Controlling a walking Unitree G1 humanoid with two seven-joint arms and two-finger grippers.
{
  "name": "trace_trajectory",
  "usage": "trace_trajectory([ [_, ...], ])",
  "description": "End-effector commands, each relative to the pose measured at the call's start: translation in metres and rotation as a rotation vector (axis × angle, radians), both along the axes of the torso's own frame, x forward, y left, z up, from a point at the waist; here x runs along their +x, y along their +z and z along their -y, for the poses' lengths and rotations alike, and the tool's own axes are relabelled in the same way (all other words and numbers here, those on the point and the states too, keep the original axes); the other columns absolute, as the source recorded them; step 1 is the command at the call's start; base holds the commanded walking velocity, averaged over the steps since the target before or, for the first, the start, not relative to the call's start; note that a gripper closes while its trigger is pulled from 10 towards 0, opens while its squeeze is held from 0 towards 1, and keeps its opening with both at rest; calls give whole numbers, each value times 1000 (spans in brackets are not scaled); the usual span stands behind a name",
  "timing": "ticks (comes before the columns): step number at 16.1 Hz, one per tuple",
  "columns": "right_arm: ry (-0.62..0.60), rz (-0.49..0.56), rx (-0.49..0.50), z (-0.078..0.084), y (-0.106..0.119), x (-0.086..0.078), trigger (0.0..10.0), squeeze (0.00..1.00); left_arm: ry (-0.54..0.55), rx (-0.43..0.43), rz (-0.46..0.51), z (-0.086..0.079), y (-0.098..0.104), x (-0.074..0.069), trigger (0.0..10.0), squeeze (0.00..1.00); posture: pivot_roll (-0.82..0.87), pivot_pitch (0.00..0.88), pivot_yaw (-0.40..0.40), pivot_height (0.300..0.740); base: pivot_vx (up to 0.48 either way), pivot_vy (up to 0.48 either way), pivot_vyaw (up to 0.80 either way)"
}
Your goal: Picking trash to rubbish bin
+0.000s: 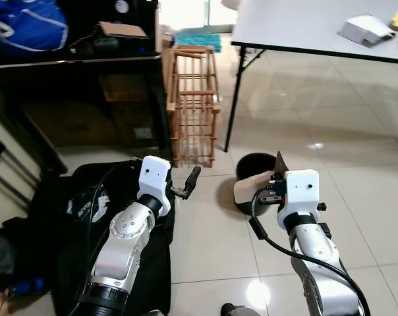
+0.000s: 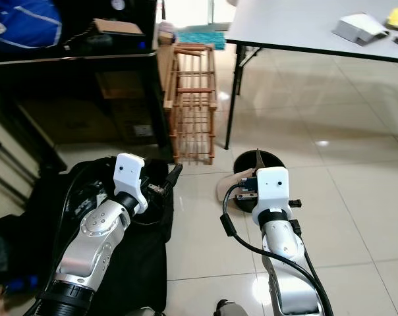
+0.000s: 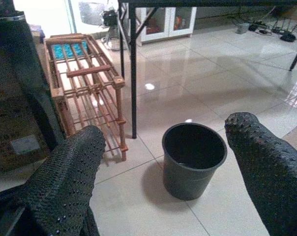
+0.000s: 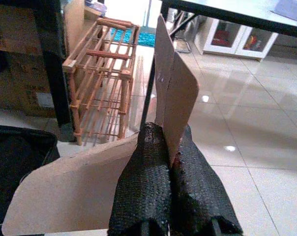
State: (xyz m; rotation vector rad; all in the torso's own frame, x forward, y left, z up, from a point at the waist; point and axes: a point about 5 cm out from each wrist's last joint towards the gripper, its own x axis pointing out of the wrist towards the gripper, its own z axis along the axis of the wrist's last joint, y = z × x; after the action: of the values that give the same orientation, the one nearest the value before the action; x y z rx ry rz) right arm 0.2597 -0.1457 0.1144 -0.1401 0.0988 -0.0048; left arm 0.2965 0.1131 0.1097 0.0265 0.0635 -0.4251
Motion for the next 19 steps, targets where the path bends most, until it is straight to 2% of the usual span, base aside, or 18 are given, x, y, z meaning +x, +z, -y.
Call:
trace_trajectory([
  [1,-1,-14,-4,0,-3,-1,10000,0,-14,-5,-2,0,1,-2,10000,0,-28,102,42,740,0,0,0],
  [11,-2,-16,-5,0,-4,-2,10000,0,-21,1,-11,1,0,-3,10000,0,-30,107,44,740,-219,0,0],
  [19,4,-21,-13,-1,-5,-3,10000,0,-17,16,-13,-2,-2,-4,10000,0,-26,111,43,740,0,0,0],
])
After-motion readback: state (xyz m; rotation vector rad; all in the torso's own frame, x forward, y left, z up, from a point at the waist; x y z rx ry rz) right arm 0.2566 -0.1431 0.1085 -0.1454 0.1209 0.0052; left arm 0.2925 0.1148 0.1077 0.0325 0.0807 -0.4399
